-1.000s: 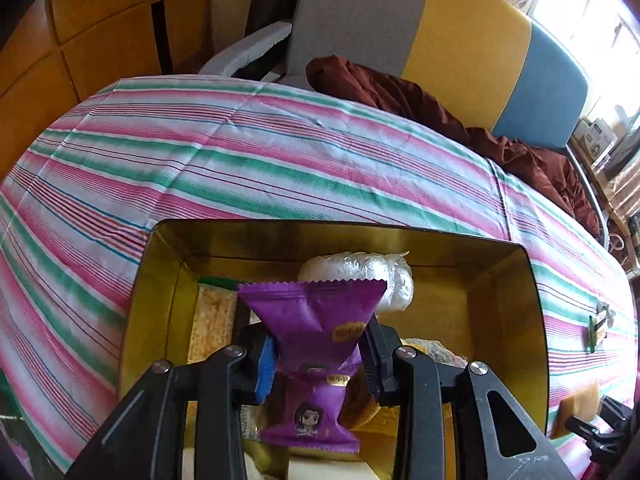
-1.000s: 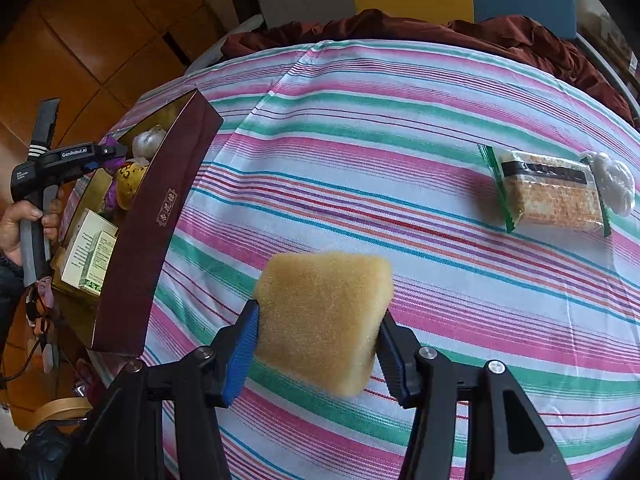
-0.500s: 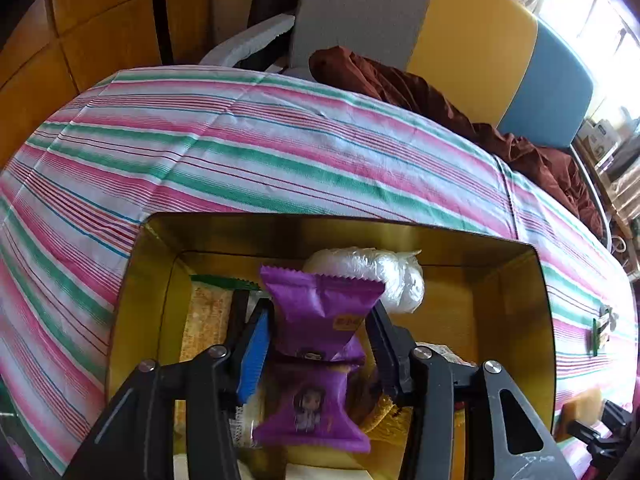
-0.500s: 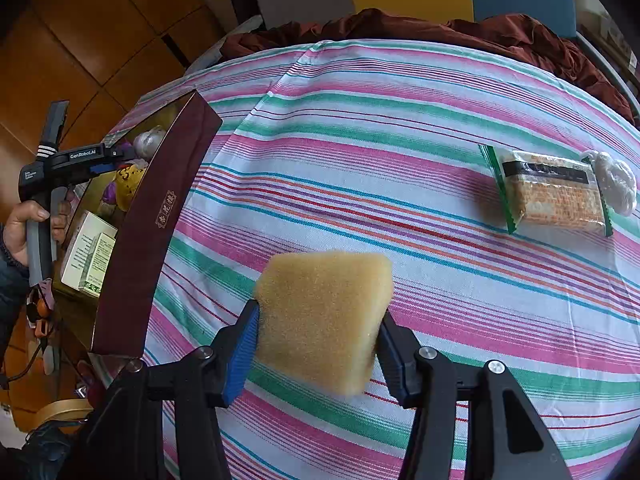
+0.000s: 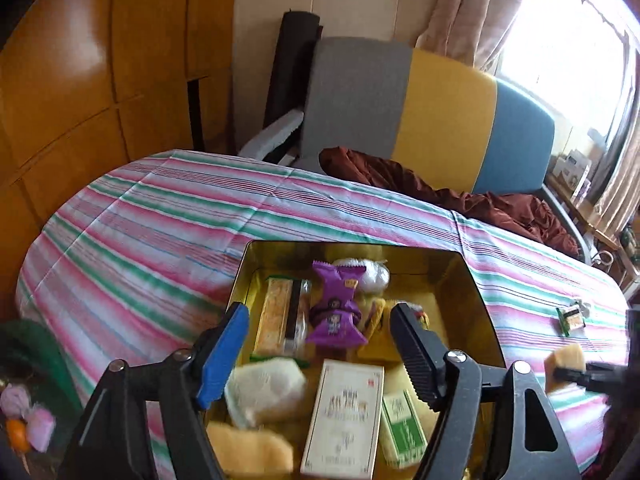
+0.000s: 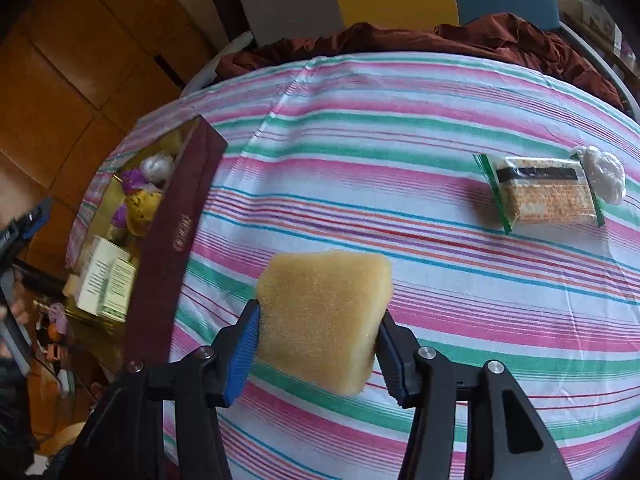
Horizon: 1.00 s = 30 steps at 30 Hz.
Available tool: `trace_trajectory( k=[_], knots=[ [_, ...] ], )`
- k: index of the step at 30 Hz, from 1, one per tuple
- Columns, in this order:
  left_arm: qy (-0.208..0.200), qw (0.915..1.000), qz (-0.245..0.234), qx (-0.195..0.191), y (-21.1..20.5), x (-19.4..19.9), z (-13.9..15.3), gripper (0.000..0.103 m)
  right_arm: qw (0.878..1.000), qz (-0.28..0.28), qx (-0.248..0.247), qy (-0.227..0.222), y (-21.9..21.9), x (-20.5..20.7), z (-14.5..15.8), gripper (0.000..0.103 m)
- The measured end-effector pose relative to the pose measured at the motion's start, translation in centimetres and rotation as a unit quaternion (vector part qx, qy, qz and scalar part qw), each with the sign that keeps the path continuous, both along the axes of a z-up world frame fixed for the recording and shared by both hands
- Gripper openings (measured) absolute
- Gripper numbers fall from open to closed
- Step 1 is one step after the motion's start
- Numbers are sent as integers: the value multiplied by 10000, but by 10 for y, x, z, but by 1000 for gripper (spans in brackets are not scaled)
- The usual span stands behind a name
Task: Organize objects
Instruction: 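Lower the purple packet into the tray and open the left gripper, then lower the yellow sponge into the tray and open the right gripper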
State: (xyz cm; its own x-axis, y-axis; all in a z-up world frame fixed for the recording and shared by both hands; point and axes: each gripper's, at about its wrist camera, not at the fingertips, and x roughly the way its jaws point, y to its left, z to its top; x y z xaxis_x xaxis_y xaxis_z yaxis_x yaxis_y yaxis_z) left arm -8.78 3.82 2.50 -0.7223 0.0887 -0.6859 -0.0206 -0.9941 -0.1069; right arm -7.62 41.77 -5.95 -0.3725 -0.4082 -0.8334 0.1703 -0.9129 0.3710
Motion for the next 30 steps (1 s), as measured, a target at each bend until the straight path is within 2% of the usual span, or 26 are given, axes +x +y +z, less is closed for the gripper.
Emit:
trace_trajectory(
  k=[4, 7, 11, 12, 14, 16, 18, 20, 25, 30],
  knots=[
    [39, 10000, -33, -10, -4, 33, -7, 75, 9981, 265, -265, 481, -46, 3, 42, 54],
    [36, 10000, -64, -12, -3, 52, -13, 76, 9950, 698, -218, 682, -97, 0, 63, 54],
    [65, 9997, 42, -226, -2, 70, -19, 79, 9932, 999, 126, 584, -157, -13, 57, 55],
    [59, 9997, 66, -240, -3, 72, -20, 83, 9932, 1035, 120, 516, -168, -16, 53, 56],
    [74, 9998, 93, -177, -8, 75, -21, 83, 9939, 989, 224, 440, -183, -24, 46, 60],
    [87, 9998, 93, -136, -11, 77, -21, 83, 9938, 1010, 298, 364, -194, -27, 39, 62],
    [102, 9998, 111, -147, -13, 78, -22, 83, 9935, 1056, 297, 294, -199, -25, 35, 72],
    [119, 9997, 139, -173, -13, 79, -23, 83, 9928, 1060, 418, 366, -202, -21, 36, 78],
    [172, 9991, 259, -274, -14, 82, -22, 85, 9923, 985, 516, 537, -198, -8, 42, 80],
    [298, 9987, 284, -310, -12, 87, -18, 94, 9898, 1039, 459, 855, -193, 9, 56, 85]
  ],
)
